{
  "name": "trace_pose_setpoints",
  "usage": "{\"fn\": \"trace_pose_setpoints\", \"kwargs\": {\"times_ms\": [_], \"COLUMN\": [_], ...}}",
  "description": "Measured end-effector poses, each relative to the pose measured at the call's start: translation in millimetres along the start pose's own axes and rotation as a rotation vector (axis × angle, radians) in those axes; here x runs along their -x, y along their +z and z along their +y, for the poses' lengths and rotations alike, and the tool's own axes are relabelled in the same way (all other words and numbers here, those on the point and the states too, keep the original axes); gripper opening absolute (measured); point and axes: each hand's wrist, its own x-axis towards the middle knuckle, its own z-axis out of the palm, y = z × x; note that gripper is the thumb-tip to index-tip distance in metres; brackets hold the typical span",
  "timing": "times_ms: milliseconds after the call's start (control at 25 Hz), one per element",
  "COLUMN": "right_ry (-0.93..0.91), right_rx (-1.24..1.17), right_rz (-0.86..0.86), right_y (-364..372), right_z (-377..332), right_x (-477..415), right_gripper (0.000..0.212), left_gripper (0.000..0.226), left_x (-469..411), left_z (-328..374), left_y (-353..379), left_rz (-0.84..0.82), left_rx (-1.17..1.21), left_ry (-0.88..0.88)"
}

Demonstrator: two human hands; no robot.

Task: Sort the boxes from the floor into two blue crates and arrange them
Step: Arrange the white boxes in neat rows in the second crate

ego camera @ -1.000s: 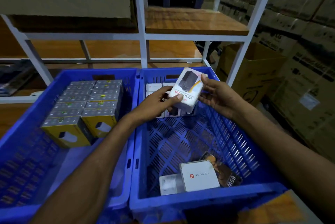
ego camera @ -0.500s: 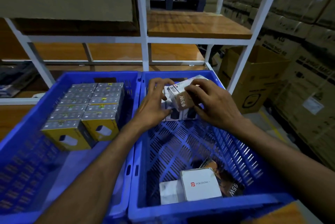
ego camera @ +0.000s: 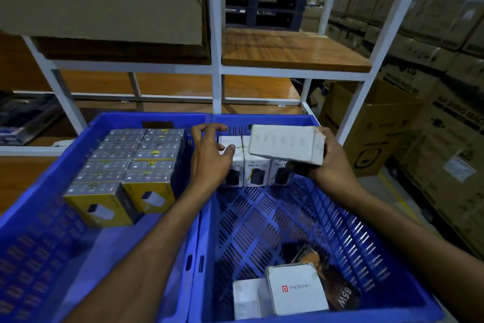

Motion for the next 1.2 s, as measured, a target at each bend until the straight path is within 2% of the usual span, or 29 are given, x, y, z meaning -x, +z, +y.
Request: {"fn": "trace_pose_setpoints", "kwargs": {"times_ms": [120,200,280,400,440,480,520,560,680,760,840,920,1080,1200], "right_ry": [0.171,0.174,-0.032,-0.625,-0.743,-0.784,-0.751,-0.642,-0.043,0.34,0.541,0.552,0.452,0.431], "right_rx": [-0.276,-0.244,0.049,0.766,0.921,0.995,1.003,0.965,0.741,0.503,0.311,0.381,0.623,0.692], "right_rz": [-0.049,-0.004,0.066,0.059,0.027,0.002,-0.025,-0.071,-0.241,-0.315,-0.336,-0.346,-0.334,-0.24], "right_y": [-4,-5,-6,-13,-15,-15,-11,-6,14,29,48,66,101,119], "right_z": [4,6,6,13,16,20,20,20,24,32,36,41,66,88], "right_x": [2,1,2,6,7,6,5,2,-16,-30,-37,-45,-45,-31], "right_gripper": [0.068,0.066,0.062,0.058,0.058,0.057,0.058,0.061,0.068,0.068,0.061,0.062,0.067,0.043], "left_gripper": [0.035,0.035,0.034,0.033,0.033,0.032,0.032,0.031,0.028,0.026,0.025,0.026,0.025,0.024], "left_x": [-2,-3,-4,-4,-4,-4,-5,-5,-7,-8,-8,-8,-10,-9], "left_z": [-2,-3,-4,-6,-6,-6,-6,-4,-6,-11,-13,-12,-11,-12], "left_y": [0,1,1,2,2,2,3,2,1,2,2,1,2,3], "left_rz": [0.011,0.02,0.034,0.042,0.047,0.051,0.056,0.063,0.116,0.159,0.183,0.188,0.196,0.203], "left_rx": [0.023,0.04,0.054,0.071,0.073,0.077,0.082,0.091,0.12,0.125,0.151,0.178,0.178,0.174], "left_ry": [-0.016,-0.04,-0.067,-0.085,-0.091,-0.098,-0.106,-0.11,-0.135,-0.175,-0.21,-0.22,-0.214,-0.225]}}
